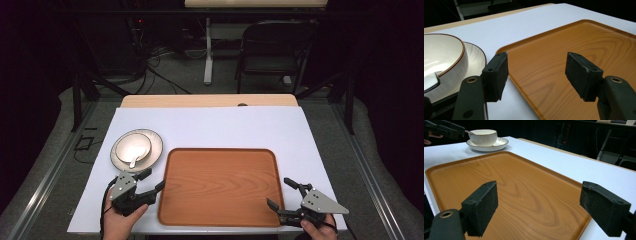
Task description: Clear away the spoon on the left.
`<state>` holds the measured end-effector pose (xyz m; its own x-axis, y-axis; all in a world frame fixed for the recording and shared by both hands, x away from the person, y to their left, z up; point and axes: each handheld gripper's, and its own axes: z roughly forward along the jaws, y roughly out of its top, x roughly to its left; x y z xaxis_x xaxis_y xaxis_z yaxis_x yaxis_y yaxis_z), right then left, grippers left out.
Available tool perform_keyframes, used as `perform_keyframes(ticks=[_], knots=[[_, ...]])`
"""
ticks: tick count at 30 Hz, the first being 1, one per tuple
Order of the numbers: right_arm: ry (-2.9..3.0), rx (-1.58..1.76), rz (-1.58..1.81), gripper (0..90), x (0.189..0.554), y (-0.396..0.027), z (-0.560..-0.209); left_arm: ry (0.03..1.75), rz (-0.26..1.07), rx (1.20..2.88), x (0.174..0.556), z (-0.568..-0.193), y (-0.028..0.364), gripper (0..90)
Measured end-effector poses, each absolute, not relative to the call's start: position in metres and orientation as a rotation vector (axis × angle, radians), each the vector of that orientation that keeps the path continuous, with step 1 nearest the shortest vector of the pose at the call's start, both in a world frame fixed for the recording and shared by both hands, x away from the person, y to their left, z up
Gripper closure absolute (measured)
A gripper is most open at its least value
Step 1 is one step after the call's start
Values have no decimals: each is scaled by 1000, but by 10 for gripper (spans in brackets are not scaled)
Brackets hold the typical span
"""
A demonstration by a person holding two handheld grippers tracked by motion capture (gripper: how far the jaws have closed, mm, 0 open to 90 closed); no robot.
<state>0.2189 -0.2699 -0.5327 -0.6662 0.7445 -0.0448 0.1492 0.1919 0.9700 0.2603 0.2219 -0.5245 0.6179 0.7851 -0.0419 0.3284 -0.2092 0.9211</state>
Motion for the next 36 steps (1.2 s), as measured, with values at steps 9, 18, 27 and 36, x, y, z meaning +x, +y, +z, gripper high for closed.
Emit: perform_keyframes(ticks=[9,18,27,36], knots=[[1956,817,1491,144,219,-269,-533,913,548,1796,261,-524,224,365],[1967,824,1486,144,218,-270,-533,921,546,1813,261,-524,222,376],[1966,829,1485,144,217,-270,-533,931,556,1812,260,-522,221,382],[1966,835,1487,144,218,-270,-533,986,557,1780,260,-519,225,451]])
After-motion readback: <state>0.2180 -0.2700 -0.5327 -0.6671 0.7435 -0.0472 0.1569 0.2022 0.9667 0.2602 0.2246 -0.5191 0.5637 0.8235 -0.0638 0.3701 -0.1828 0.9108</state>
